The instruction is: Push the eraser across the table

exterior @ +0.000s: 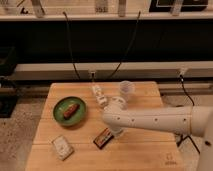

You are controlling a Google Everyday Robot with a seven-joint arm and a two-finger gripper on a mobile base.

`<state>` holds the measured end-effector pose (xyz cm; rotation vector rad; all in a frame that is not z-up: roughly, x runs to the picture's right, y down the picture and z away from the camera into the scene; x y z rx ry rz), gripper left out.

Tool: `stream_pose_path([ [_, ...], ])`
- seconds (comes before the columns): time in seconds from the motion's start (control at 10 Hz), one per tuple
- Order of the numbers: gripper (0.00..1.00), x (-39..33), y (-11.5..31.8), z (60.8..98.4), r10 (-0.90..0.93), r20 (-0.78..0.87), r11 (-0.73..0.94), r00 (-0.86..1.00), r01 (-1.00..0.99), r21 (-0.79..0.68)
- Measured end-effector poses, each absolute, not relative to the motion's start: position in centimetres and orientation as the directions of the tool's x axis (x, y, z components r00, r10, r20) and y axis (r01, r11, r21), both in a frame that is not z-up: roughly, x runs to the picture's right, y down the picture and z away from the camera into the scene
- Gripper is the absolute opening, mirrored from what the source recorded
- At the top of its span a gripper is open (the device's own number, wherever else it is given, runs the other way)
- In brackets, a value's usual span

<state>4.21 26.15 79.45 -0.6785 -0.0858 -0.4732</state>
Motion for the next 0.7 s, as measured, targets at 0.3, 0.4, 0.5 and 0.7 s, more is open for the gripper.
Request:
stream_pose_path([
  [0.3,0.00,1.7,26.3,79.3,-0.438,0.249,0.654,0.864,0.496,-0.571],
  [0.4,0.00,1.5,26.2,79.2,-0.451,0.247,0.647,0.858,0.505,-0.572],
  [0.5,0.00,0.7,26.3,79.2,-0.459,0.252,0.643,0.852,0.514,-0.567],
  [0.7,0.00,-1.5,26.5,79.1,-0.480,0.267,0.632,0.836,0.540,-0.555],
])
